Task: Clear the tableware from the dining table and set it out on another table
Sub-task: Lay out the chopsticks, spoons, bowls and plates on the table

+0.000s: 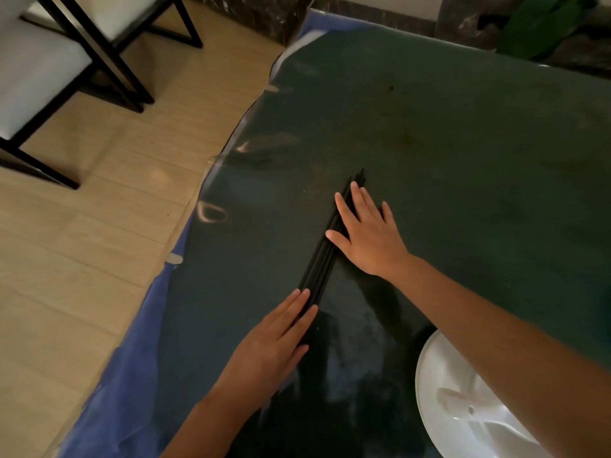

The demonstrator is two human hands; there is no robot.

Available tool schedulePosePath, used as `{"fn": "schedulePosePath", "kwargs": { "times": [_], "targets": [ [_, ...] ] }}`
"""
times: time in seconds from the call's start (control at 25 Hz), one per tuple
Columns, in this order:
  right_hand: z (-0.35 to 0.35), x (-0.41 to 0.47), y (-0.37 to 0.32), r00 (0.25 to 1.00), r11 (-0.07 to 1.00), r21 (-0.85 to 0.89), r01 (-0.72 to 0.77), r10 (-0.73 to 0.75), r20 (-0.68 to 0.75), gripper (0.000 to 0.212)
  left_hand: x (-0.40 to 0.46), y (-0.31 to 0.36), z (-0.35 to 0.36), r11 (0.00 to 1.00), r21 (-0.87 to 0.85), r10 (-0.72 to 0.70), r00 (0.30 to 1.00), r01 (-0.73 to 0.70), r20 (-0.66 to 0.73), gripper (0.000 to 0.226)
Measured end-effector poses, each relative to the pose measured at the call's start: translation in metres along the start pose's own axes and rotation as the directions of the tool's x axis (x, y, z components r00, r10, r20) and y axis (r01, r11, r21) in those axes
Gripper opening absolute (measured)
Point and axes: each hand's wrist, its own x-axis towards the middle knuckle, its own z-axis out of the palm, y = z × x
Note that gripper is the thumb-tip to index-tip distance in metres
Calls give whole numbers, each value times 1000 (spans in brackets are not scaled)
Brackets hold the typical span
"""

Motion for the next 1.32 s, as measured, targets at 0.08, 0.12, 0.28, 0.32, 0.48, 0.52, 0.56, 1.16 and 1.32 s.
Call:
{"fn": "schedulePosePath", "kwargs": {
  "times": [0.08, 0.12, 0.28, 0.32, 0.48, 0.52, 0.56, 1.16, 1.32],
  "targets": [
    [6, -3, 3, 1000, 999, -29, 24, -25, -11, 72, 2, -8, -3, 995, 4, 99, 995, -99, 9, 49],
    [8, -1, 2, 999, 999, -39, 36, -37, -22, 73, 5, -12, -5, 990, 4, 137, 990, -137, 7, 45],
    [13, 18, -8, 995, 996, -61, 60, -65, -76, 72, 17, -23, -10, 990, 3, 142, 989, -142, -27, 44],
    [14, 22, -8, 995, 997, -62, 53, -58, -80, 71, 19, -24, -10, 989, 11, 151, 988, -150, -16, 46],
    [13, 23, -9, 992, 996, -72, 59, -66, -107, 72, 19, -25, -11, 971, 47, 235, 971, -236, 38, 47],
    [12, 24, -8, 988, 995, -65, 72, -80, -132, 72, 20, -25, -12, 967, 56, 248, 968, -249, 28, 43],
    [9, 28, -4, 981, 996, -46, 71, -78, -178, 71, 22, -25, -13, 964, 58, 259, 966, -260, 15, 39],
    [-33, 74, 42, 997, 997, 30, 76, -75, -29, 61, 46, -45, -8, 922, 53, 385, 922, -382, -46, 24],
    [-44, 83, 40, 989, 988, 72, 138, -142, 43, 48, 50, -51, -13, 881, 119, 459, 888, -457, 12, 28]
  ]
}}
